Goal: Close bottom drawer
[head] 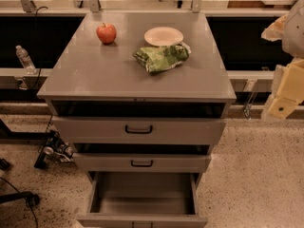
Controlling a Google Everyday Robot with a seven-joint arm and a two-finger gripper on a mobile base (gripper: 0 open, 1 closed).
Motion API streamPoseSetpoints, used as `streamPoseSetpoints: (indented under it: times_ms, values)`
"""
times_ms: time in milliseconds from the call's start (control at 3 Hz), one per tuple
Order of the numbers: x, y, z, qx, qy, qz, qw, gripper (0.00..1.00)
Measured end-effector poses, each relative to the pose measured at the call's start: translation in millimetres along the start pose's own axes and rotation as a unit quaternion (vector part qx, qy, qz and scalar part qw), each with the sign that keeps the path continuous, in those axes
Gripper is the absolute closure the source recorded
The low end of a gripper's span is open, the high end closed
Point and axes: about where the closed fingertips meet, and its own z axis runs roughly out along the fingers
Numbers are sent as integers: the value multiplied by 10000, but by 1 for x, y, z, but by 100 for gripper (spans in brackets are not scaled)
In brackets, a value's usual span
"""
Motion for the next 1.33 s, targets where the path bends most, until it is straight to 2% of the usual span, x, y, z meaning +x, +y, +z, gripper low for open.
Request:
streamPoseSetpoints:
  times_ms: [333, 667, 1000, 1333]
  values:
    - [1, 2, 3, -12, 35, 18, 10000, 0]
    - [12, 14, 26, -263, 51, 267, 9993, 0]
    - [42, 58, 100, -963, 318, 978, 9900, 0]
    - [61, 93, 154, -1438, 590, 1431, 9774, 0]
